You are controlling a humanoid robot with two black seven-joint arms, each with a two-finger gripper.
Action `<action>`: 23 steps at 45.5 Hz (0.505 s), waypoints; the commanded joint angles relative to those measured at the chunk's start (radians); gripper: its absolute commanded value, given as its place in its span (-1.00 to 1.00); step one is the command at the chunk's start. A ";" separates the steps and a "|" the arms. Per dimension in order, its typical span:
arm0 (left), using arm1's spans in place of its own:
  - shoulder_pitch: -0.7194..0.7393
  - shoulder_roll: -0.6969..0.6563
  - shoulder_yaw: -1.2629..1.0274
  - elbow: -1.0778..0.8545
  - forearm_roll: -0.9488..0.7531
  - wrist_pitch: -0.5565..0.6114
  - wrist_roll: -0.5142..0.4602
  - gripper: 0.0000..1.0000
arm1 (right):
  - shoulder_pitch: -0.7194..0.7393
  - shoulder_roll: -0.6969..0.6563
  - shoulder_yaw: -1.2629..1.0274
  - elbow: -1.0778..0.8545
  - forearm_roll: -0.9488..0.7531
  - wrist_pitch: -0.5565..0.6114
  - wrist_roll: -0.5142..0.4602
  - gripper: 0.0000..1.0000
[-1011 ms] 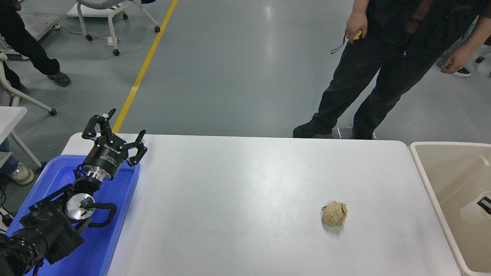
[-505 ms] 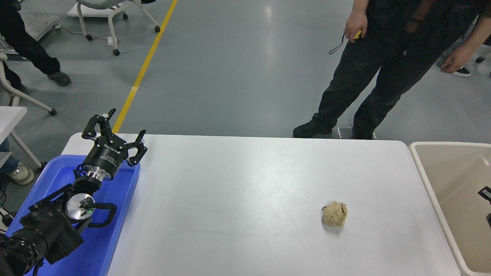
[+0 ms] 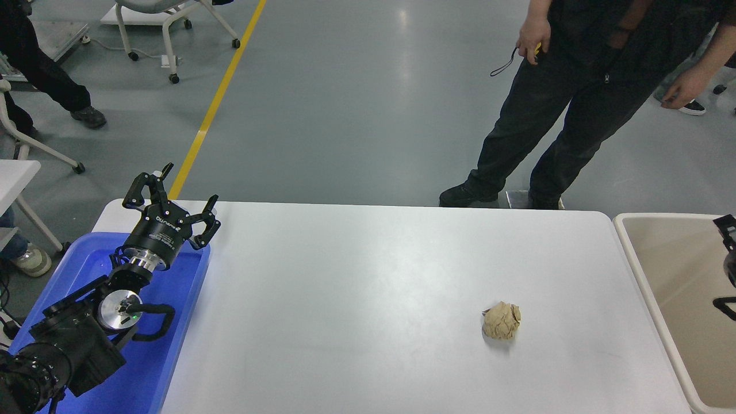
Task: Dispose of the paper cup in the dustbin
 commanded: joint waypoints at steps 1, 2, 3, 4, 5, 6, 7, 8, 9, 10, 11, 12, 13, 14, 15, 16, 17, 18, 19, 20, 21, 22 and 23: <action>0.000 0.000 0.000 0.000 0.000 0.000 0.000 1.00 | 0.090 -0.055 0.149 0.155 -0.001 -0.002 0.001 0.98; 0.000 0.000 0.000 0.001 -0.001 0.000 0.000 1.00 | 0.096 -0.063 0.164 0.177 -0.001 -0.002 0.001 0.98; 0.000 0.000 0.000 0.000 0.000 0.000 0.000 1.00 | 0.101 -0.072 0.184 0.198 0.001 0.000 0.001 0.98; 0.000 0.000 0.000 0.000 -0.001 0.001 0.000 1.00 | 0.104 -0.080 0.207 0.223 -0.001 0.001 0.001 0.98; 0.000 0.000 0.000 0.000 -0.001 0.000 0.000 1.00 | 0.107 -0.087 0.236 0.244 0.001 0.001 0.001 0.99; 0.000 0.001 0.000 0.000 -0.001 0.000 0.000 1.00 | 0.107 -0.093 0.270 0.270 0.001 0.003 0.002 0.98; 0.000 0.000 0.000 0.000 -0.001 0.000 0.000 1.00 | 0.107 -0.099 0.305 0.295 0.001 0.003 0.002 0.98; 0.000 0.000 0.000 0.000 -0.001 0.000 0.000 1.00 | 0.107 -0.107 0.342 0.321 -0.001 0.004 0.002 0.99; 0.000 0.000 0.000 0.000 -0.001 0.000 0.000 1.00 | 0.107 -0.112 0.384 0.349 0.001 0.004 0.002 0.99; 0.000 0.001 0.000 0.000 0.000 0.000 0.000 1.00 | 0.106 -0.118 0.420 0.375 0.001 0.004 0.002 0.99; 0.000 0.000 0.000 0.001 -0.001 0.000 0.000 1.00 | 0.103 -0.121 0.460 0.402 -0.001 0.004 0.004 0.99; 0.000 0.000 0.000 0.000 -0.001 0.000 0.000 1.00 | 0.096 -0.124 0.496 0.430 -0.001 0.006 0.004 0.99; 0.000 0.000 0.000 0.000 0.000 0.000 0.000 1.00 | 0.089 -0.127 0.560 0.483 -0.003 0.009 0.005 0.99; 0.000 0.000 0.000 0.001 -0.001 0.001 0.000 1.00 | 0.084 -0.127 0.583 0.507 -0.003 0.009 0.007 0.99; 0.000 0.000 0.000 0.000 0.000 0.000 0.000 1.00 | 0.076 -0.127 0.605 0.528 -0.003 0.009 0.008 0.99; 0.000 0.001 0.000 0.001 0.000 0.000 0.000 1.00 | 0.070 -0.129 0.619 0.547 -0.003 0.009 0.011 0.99; 0.000 0.000 0.000 0.000 -0.001 0.001 0.000 1.00 | 0.066 -0.129 0.628 0.562 -0.006 0.009 0.017 0.99; 0.000 0.000 0.000 0.000 0.000 0.001 0.000 1.00 | 0.060 -0.129 0.642 0.574 -0.007 0.009 0.024 0.99; 0.000 0.001 0.000 0.000 -0.001 0.001 0.000 1.00 | 0.056 -0.129 0.651 0.585 -0.009 0.009 0.034 0.99; 0.000 0.000 0.000 0.001 -0.001 0.001 0.000 1.00 | 0.053 -0.129 0.654 0.594 -0.010 0.009 0.048 0.99; 0.000 0.000 0.000 0.000 -0.001 0.000 0.000 1.00 | 0.050 -0.127 0.655 0.600 -0.010 0.009 0.063 0.99; 0.000 0.000 0.000 0.001 0.000 0.001 0.000 1.00 | 0.046 -0.127 0.655 0.607 -0.010 0.009 0.082 0.99; 0.000 0.000 0.000 0.001 -0.001 0.000 0.000 1.00 | 0.040 -0.127 0.655 0.611 -0.010 0.009 0.102 0.99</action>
